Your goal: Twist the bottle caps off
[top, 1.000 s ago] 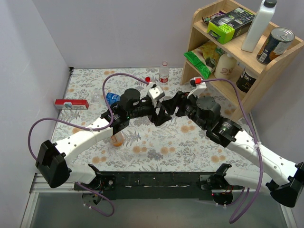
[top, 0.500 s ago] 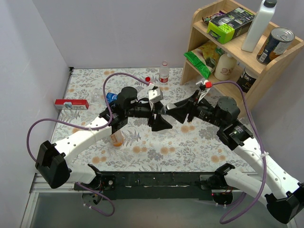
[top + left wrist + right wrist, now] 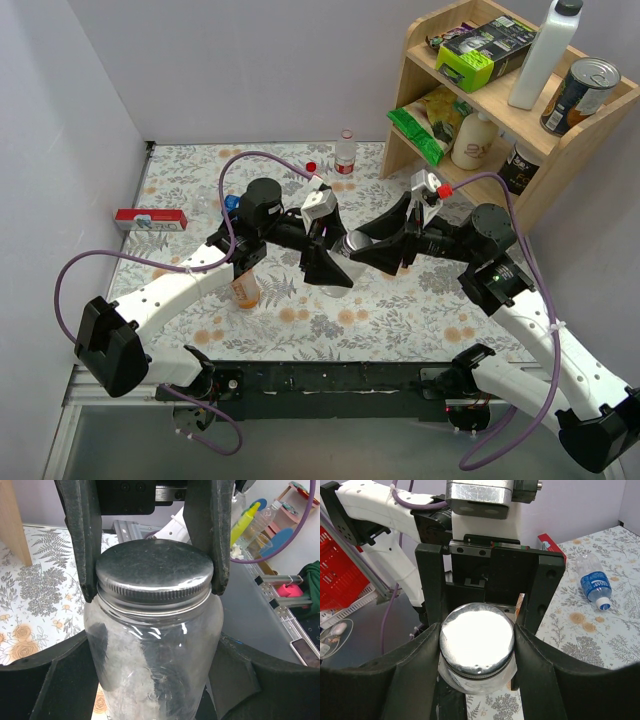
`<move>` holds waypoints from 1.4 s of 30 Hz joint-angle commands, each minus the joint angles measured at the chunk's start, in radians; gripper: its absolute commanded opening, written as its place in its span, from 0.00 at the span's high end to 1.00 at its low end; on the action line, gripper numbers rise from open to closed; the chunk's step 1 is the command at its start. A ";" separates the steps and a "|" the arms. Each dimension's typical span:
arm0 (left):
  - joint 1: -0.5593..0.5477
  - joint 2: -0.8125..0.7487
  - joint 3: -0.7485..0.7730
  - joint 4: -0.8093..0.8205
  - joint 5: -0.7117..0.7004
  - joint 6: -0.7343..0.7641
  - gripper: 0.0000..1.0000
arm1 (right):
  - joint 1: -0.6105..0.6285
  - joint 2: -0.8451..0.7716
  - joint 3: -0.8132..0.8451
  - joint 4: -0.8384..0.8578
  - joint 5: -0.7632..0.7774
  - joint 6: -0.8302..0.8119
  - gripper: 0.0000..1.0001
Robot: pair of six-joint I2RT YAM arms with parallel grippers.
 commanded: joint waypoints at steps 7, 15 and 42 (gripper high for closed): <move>-0.001 -0.030 0.031 -0.018 -0.005 0.034 0.59 | -0.017 -0.058 0.022 -0.091 0.126 -0.091 0.22; 0.004 -0.049 0.039 -0.084 -0.238 0.095 0.59 | -0.030 -0.173 -0.033 -0.131 0.286 -0.057 0.14; -0.016 -0.046 0.003 -0.096 -0.800 0.092 0.57 | 0.170 -0.022 0.025 -0.143 0.848 0.170 0.34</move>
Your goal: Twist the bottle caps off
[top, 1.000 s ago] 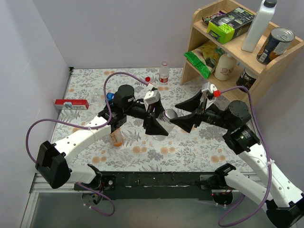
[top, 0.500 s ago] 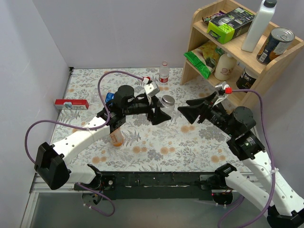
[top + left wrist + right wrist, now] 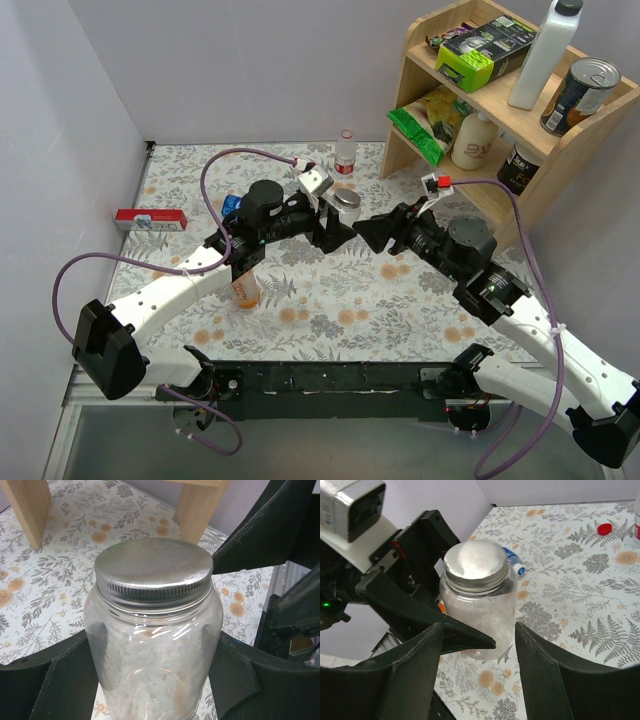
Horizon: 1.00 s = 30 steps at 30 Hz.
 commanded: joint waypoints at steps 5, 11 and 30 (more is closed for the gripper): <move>-0.015 -0.022 0.001 0.003 -0.040 0.017 0.57 | 0.035 0.054 0.086 0.059 0.106 -0.035 0.32; -0.027 -0.014 0.001 0.000 -0.046 0.023 0.57 | 0.040 0.068 0.117 0.066 0.115 -0.052 0.32; -0.047 -0.002 0.000 -0.003 -0.051 0.037 0.57 | 0.039 0.105 0.123 0.096 0.077 -0.035 0.35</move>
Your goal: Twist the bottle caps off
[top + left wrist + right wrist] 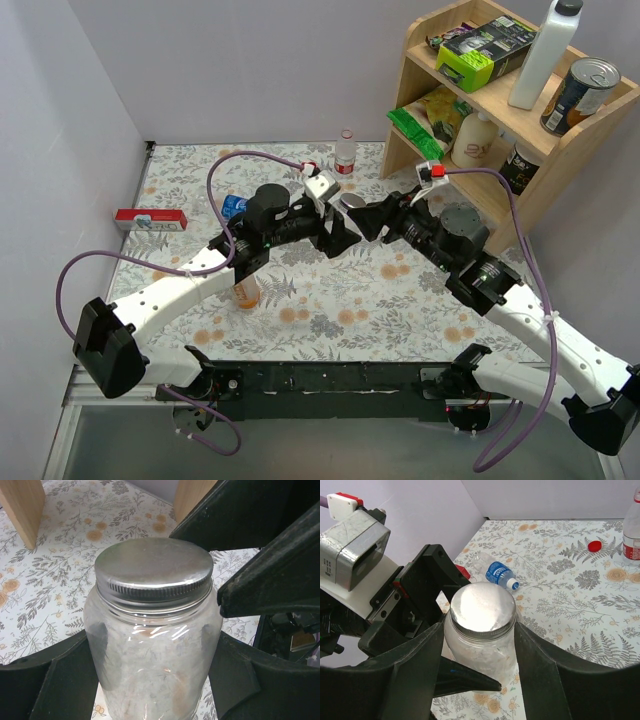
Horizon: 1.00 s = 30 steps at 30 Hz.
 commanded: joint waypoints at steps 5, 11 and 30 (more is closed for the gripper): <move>-0.020 -0.004 0.000 0.000 -0.015 0.031 0.57 | 0.004 0.016 0.050 0.075 -0.020 -0.010 0.35; -0.035 0.001 0.001 0.000 -0.004 0.038 0.57 | 0.004 0.025 0.056 0.086 -0.022 -0.020 0.35; -0.086 0.014 -0.005 0.000 0.013 0.049 0.57 | 0.004 0.081 0.083 0.076 -0.039 -0.035 0.35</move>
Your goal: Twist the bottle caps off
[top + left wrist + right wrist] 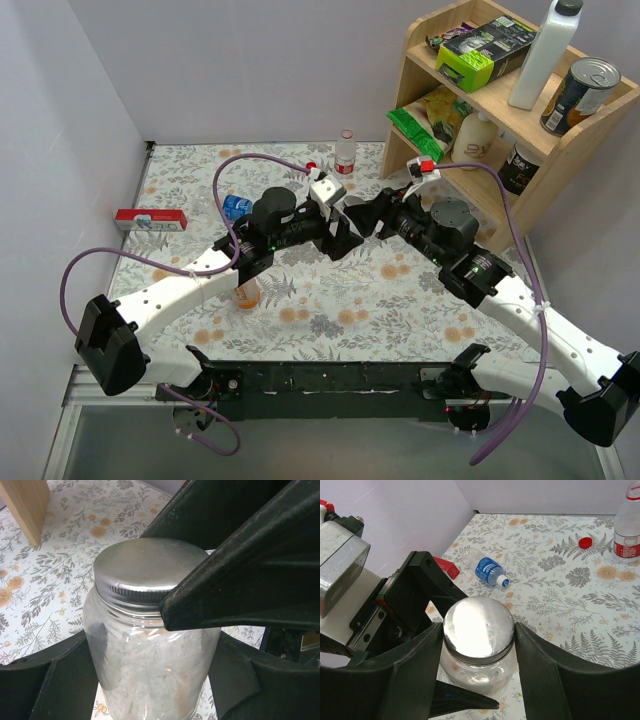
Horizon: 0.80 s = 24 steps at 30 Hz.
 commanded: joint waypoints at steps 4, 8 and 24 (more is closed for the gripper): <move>-0.047 -0.015 -0.006 0.006 0.088 0.024 0.57 | 0.005 0.021 0.057 0.049 -0.026 -0.015 0.53; -0.044 -0.037 -0.011 0.009 0.140 0.030 0.57 | -0.039 0.006 0.034 0.041 -0.130 -0.039 0.65; 0.068 -0.060 -0.011 0.165 0.804 -0.111 0.58 | -0.303 -0.104 -0.099 0.306 -0.982 -0.067 0.72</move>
